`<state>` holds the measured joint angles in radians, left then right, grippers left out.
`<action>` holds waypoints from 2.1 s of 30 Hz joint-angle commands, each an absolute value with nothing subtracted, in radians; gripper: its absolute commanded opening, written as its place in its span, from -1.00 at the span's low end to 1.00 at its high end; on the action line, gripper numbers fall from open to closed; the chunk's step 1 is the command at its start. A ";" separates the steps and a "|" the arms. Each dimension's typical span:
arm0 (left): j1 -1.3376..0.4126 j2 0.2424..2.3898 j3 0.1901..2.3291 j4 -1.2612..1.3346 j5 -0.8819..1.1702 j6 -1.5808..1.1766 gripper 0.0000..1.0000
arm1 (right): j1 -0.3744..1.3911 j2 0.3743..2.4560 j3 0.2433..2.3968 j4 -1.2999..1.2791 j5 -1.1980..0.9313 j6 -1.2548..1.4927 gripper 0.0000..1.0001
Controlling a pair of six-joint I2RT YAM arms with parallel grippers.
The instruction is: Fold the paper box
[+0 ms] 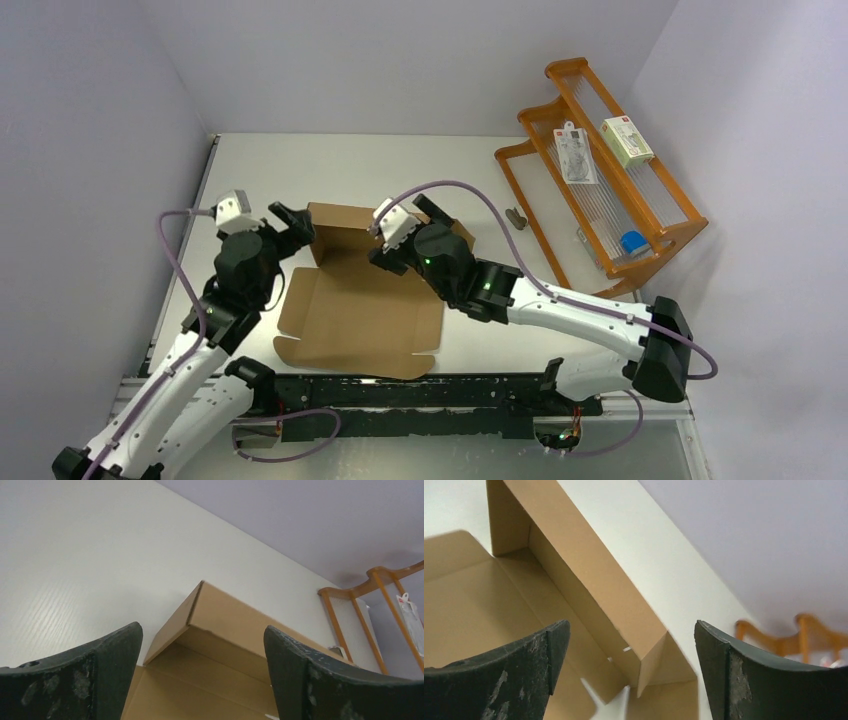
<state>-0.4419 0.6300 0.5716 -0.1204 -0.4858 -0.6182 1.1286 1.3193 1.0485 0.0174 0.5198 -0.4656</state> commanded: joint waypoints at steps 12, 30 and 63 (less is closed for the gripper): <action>-0.177 0.957 0.831 -0.243 -0.124 -0.499 0.95 | 1.027 1.205 0.964 -0.139 0.634 0.499 1.00; -0.086 1.101 0.815 -0.185 0.150 -0.508 0.58 | 0.813 1.298 0.884 0.071 0.326 0.757 0.56; -0.087 0.895 0.733 -0.330 0.112 -0.454 0.22 | 0.652 1.441 0.950 0.261 -0.025 0.634 0.02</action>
